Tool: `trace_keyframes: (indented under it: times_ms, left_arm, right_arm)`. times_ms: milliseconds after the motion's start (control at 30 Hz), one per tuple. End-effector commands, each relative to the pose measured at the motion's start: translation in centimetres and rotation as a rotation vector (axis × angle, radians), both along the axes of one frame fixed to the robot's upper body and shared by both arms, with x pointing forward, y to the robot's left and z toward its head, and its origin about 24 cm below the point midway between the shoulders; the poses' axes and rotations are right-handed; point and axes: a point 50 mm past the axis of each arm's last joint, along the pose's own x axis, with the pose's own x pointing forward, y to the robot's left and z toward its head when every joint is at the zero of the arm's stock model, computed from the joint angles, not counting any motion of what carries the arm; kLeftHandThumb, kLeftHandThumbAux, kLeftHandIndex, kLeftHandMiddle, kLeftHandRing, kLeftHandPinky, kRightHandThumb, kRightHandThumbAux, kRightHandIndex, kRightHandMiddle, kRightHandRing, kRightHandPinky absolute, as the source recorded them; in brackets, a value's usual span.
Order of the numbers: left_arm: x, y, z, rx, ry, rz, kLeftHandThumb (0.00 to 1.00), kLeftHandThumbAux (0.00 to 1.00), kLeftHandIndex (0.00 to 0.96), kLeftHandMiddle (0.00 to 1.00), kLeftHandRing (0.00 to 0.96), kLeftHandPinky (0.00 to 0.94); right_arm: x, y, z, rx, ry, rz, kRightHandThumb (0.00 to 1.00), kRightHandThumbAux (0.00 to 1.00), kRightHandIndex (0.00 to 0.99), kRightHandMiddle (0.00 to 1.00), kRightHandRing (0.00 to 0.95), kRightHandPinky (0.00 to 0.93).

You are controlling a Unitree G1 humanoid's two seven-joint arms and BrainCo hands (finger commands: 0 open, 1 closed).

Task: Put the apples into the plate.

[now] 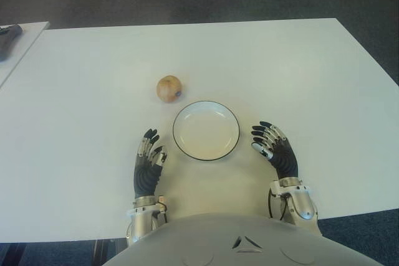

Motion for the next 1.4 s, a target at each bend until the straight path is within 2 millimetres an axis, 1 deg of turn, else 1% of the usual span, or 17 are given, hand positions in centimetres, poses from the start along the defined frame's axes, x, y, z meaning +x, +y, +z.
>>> trace_keyframes:
  times_ms: [33, 100, 233, 333, 400, 667, 967, 1133, 1267, 1400]
  left_arm:
    - [0.2, 0.8, 0.4, 0.105, 0.026, 0.007, 0.228, 0.610, 0.142, 0.172, 0.209, 0.304]
    - [0.3, 0.9, 0.6, 0.143, 0.020, -0.003, 0.235, 0.612, 0.144, 0.169, 0.212, 0.297]
    - [2.3, 1.4, 1.6, 0.299, 0.028, -0.070, 0.241, 0.592, 0.133, 0.160, 0.211, 0.276]
    - [3.8, 3.3, 1.8, 0.471, 0.105, -0.131, 0.228, 0.563, 0.118, 0.152, 0.203, 0.255]
    - [4.6, 3.8, 2.0, 0.574, 0.126, -0.155, 0.220, 0.545, 0.109, 0.152, 0.203, 0.258]
    - [6.1, 3.7, 3.3, 0.847, 0.136, -0.227, 0.212, 0.498, 0.092, 0.150, 0.209, 0.283]
    - [7.3, 3.6, 3.7, 1.033, 0.139, -0.302, 0.274, 0.482, 0.104, 0.150, 0.205, 0.274]
    - [9.1, 4.1, 3.6, 1.167, 0.093, -0.368, 0.310, 0.461, 0.117, 0.165, 0.205, 0.258]
    - [10.1, 4.3, 3.6, 1.237, 0.060, -0.409, 0.327, 0.446, 0.126, 0.175, 0.202, 0.246]
    - [11.1, 4.2, 3.6, 1.325, 0.027, -0.460, 0.343, 0.432, 0.147, 0.181, 0.194, 0.230]
  right_arm:
    - [-0.8, 0.0, -1.5, 0.008, 0.083, -0.012, 0.555, 0.738, 0.215, 0.347, 0.323, 0.331]
    - [-0.8, 0.1, -1.5, 0.008, 0.082, -0.012, 0.561, 0.740, 0.214, 0.349, 0.326, 0.328]
    - [-0.7, 0.1, -1.5, 0.005, 0.082, -0.012, 0.554, 0.745, 0.208, 0.350, 0.326, 0.326]
    - [-0.7, 0.1, -1.6, 0.004, 0.078, -0.015, 0.559, 0.751, 0.207, 0.349, 0.327, 0.332]
    - [-0.6, 0.2, -1.6, 0.002, 0.078, -0.017, 0.566, 0.754, 0.205, 0.349, 0.327, 0.333]
    - [-0.5, 0.3, -1.8, 0.000, 0.089, -0.022, 0.559, 0.761, 0.208, 0.341, 0.320, 0.324]
    - [-0.3, 0.5, -1.9, 0.008, 0.082, -0.023, 0.584, 0.761, 0.211, 0.350, 0.323, 0.322]
    - [-0.3, 0.4, -2.0, 0.023, 0.085, -0.029, 0.607, 0.759, 0.207, 0.354, 0.326, 0.323]
    - [-0.3, 0.4, -2.1, 0.028, 0.087, -0.032, 0.618, 0.760, 0.216, 0.353, 0.329, 0.341]
    - [-0.4, 0.5, -2.1, 0.023, 0.085, -0.030, 0.581, 0.761, 0.221, 0.344, 0.329, 0.350]
